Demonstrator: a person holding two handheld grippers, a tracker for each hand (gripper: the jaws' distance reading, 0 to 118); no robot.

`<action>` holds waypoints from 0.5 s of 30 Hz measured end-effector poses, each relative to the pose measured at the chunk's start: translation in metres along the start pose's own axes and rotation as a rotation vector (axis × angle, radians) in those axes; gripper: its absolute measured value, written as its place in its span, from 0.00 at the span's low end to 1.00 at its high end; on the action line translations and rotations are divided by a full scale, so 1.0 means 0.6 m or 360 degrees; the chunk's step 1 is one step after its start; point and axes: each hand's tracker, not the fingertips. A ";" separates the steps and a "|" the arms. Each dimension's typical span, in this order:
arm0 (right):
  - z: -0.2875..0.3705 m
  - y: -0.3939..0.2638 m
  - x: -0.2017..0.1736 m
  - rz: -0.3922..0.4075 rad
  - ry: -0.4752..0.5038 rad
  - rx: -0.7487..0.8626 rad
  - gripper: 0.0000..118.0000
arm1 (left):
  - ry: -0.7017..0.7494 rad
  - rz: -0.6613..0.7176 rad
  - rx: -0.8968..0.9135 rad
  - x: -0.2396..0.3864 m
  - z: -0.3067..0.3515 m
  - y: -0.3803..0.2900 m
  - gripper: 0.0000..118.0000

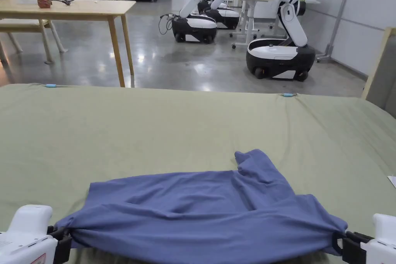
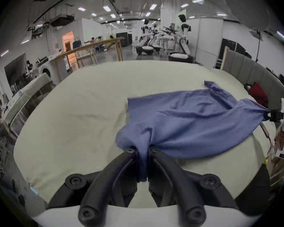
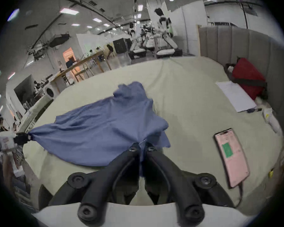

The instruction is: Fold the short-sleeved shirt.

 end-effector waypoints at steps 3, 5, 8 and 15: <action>0.060 -0.016 -0.004 -0.0003 0.0017 0.0035 0.04 | -0.0010 -0.0021 0.0005 -0.020 0.037 -0.013 0.07; 0.081 -0.033 0.000 -0.0011 0.0008 0.0027 0.05 | -0.0027 -0.0012 -0.0027 -0.034 0.049 -0.033 0.07; 0.074 -0.076 0.002 0.0005 -0.0033 -0.0106 0.05 | -0.0016 0.0027 -0.0166 -0.046 0.033 -0.078 0.07; 0.031 -0.145 0.010 -0.0053 -0.0090 -0.0175 0.06 | -0.0064 0.0140 -0.0145 -0.050 0.003 -0.144 0.11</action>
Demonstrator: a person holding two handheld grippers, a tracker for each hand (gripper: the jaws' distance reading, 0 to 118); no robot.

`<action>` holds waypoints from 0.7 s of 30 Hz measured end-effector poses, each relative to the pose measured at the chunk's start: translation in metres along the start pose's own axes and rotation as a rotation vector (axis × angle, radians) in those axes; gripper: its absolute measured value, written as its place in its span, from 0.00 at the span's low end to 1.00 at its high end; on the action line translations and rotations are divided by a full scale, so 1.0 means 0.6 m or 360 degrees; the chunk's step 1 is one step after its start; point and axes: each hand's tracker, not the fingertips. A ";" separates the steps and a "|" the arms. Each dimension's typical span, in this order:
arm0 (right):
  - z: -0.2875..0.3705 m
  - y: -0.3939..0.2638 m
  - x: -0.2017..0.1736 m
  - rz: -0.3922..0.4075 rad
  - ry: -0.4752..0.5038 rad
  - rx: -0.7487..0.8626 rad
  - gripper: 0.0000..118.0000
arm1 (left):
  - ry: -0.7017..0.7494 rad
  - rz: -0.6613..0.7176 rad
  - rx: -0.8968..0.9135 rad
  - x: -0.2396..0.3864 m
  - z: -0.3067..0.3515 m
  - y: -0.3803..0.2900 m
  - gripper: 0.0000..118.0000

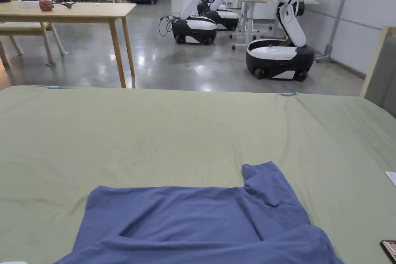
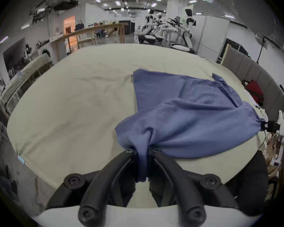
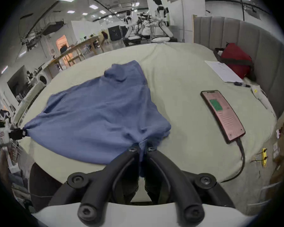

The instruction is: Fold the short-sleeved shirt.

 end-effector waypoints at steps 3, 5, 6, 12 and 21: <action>0.036 0.018 -0.013 0.0092 0.0025 0.0146 0.65 | 0.0073 -0.0050 0.0234 0.026 0.054 0.014 0.79; 0.059 0.036 -0.036 0.0174 0.0070 0.0268 0.99 | 0.0041 -0.0070 0.0380 0.041 0.079 0.030 0.95; 0.071 0.046 -0.052 0.0210 0.0086 0.0370 1.00 | 0.0053 -0.0089 0.0447 0.051 0.086 0.040 0.95; 0.076 0.092 -0.145 0.0372 0.0146 0.0587 0.99 | 0.0084 -0.0164 0.0575 0.111 0.079 0.085 0.95; 0.008 0.105 -0.192 0.0361 0.0215 0.0508 0.01 | 0.0062 -0.0143 0.0359 0.087 -0.028 0.107 0.01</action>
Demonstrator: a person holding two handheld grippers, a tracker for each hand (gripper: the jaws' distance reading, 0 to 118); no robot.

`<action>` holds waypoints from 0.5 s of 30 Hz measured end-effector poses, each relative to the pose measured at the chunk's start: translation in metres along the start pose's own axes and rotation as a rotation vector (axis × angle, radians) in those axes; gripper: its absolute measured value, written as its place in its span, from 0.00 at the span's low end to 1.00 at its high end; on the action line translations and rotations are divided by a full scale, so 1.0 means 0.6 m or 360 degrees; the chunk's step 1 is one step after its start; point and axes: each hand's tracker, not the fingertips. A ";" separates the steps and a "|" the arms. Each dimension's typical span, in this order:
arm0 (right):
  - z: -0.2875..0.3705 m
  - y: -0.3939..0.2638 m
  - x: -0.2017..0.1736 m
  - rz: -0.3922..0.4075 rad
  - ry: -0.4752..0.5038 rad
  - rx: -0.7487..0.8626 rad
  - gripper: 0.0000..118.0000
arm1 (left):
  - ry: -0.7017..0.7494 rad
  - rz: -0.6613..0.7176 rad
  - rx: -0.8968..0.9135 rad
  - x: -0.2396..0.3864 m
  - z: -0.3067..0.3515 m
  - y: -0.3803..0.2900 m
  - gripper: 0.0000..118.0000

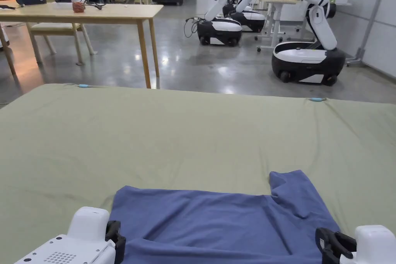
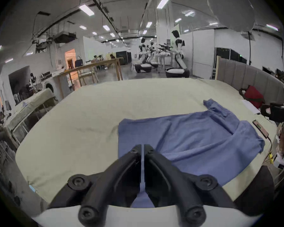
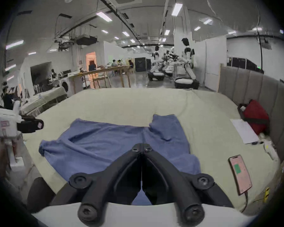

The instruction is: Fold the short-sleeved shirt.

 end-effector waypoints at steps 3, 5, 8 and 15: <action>-0.017 -0.002 0.003 0.0033 -0.0014 -0.0037 0.01 | 0.0022 -0.0005 -0.0064 -0.025 -0.053 0.013 0.01; -0.026 -0.003 0.008 0.0025 -0.0009 -0.0056 0.01 | 0.0073 -0.0025 -0.0089 -0.041 -0.092 0.029 0.01; -0.043 -0.001 0.018 0.0034 -0.0031 -0.0091 0.01 | 0.0192 -0.0095 -0.0072 -0.065 -0.160 0.058 0.12; -0.108 0.020 0.067 0.0022 -0.0096 -0.0210 0.01 | 0.0245 -0.0159 -0.0331 -0.074 -0.356 0.119 0.99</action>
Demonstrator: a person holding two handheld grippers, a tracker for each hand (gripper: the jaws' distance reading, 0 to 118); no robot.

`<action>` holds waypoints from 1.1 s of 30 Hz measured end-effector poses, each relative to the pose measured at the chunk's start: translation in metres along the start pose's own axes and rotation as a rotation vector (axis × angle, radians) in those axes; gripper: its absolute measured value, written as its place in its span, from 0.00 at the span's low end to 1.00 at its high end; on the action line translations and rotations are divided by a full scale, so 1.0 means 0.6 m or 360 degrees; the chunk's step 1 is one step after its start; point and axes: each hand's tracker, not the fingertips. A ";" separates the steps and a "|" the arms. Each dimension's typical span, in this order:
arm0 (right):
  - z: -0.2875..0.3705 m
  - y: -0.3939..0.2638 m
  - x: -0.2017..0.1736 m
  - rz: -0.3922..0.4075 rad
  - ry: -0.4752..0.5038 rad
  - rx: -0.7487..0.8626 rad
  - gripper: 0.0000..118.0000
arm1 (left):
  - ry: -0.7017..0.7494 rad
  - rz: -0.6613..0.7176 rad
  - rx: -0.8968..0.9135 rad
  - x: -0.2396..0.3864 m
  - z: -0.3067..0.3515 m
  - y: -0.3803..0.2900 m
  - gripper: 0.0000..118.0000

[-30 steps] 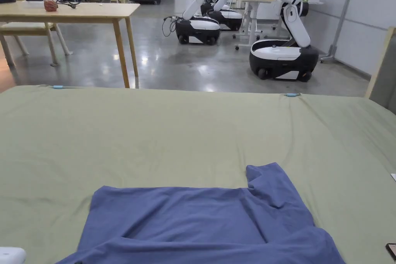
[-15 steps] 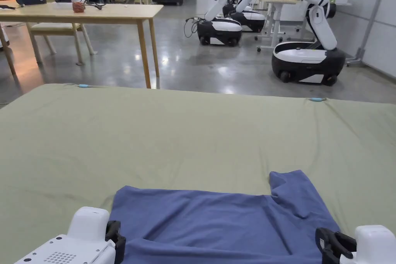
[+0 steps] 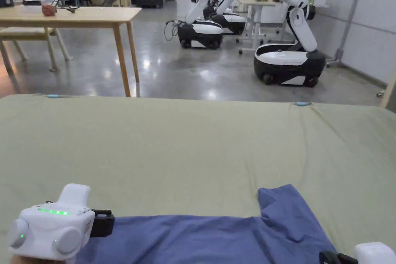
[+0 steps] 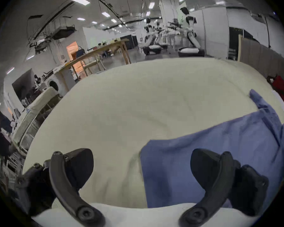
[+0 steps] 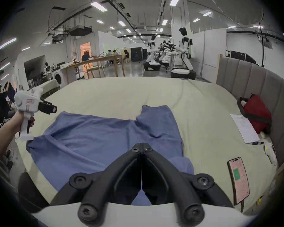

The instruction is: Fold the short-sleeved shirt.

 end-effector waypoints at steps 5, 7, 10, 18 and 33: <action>-0.103 0.047 0.061 -0.0056 -0.0092 -0.0204 0.02 | -0.0006 -0.0161 -0.0157 0.046 -0.039 0.024 0.59; -0.160 0.071 0.085 -0.0082 -0.0115 -0.0338 0.41 | -0.0089 -0.0260 -0.0222 0.055 -0.054 0.017 0.01; -0.260 0.095 0.113 -0.0055 -0.0153 -0.0514 1.00 | -0.0078 -0.0232 -0.0154 0.064 -0.033 0.012 0.01; -0.405 0.103 0.124 -0.0060 -0.0320 -0.0709 0.32 | -0.0104 -0.0184 -0.0088 0.057 0.003 0.014 0.01; -0.129 0.133 0.116 -0.0042 -0.0116 -0.0132 0.01 | -0.0136 0.0042 0.0251 0.012 0.183 0.005 0.01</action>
